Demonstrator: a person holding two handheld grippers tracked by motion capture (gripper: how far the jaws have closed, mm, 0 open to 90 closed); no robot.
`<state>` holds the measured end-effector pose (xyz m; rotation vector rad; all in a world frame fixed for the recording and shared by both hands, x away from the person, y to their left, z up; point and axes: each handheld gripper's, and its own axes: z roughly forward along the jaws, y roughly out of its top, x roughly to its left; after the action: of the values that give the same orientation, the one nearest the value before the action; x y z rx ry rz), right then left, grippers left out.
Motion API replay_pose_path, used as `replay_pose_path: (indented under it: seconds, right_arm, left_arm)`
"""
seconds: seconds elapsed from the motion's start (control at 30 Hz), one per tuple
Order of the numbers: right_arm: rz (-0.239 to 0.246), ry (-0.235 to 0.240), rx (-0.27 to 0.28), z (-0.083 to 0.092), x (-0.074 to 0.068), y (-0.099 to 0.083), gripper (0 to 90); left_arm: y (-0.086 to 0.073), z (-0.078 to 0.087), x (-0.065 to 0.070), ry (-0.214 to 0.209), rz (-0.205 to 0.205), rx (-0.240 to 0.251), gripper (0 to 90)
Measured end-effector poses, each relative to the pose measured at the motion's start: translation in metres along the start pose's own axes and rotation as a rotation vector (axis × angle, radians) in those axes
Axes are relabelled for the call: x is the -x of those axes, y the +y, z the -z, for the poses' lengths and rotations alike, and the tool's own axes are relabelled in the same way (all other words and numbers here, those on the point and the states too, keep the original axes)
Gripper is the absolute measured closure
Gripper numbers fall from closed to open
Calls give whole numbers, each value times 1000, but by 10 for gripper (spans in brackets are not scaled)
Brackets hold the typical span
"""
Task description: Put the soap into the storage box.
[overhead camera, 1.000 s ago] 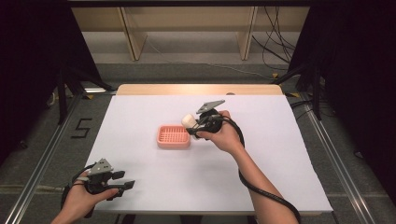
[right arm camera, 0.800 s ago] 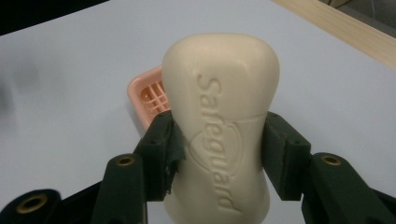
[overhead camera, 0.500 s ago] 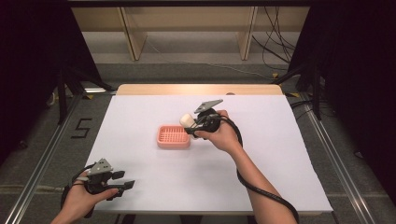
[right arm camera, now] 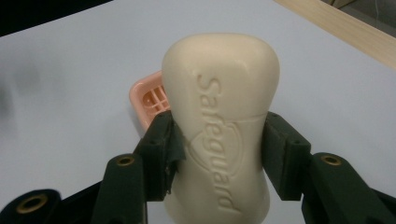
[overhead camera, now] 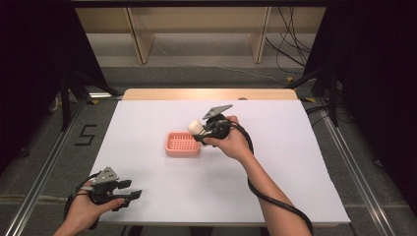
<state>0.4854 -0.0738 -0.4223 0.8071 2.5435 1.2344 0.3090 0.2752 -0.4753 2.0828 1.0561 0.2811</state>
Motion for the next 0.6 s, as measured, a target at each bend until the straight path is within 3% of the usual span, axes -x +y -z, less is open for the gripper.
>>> replay_pose_path:
  seconds: [0.03,0.3,0.43,0.53,0.6]
  right_arm:
    - [4,6,-21,1,0,1,506]
    - [21,7,0,-4,0,1,506]
    - [1,8,-5,-5,-1,1,506]
    - [3,12,-27,-4,-1,2,506]
    - [12,11,-12,-5,0,3,506]
  left_arm:
    - [0,0,0,0,-1,0,398]
    - [0,0,0,-1,-1,-1,398]
    - [0,0,0,-1,-1,-1,398]
    - [0,0,0,-2,-1,0,398]
    - [0,0,0,-2,-1,0,398]
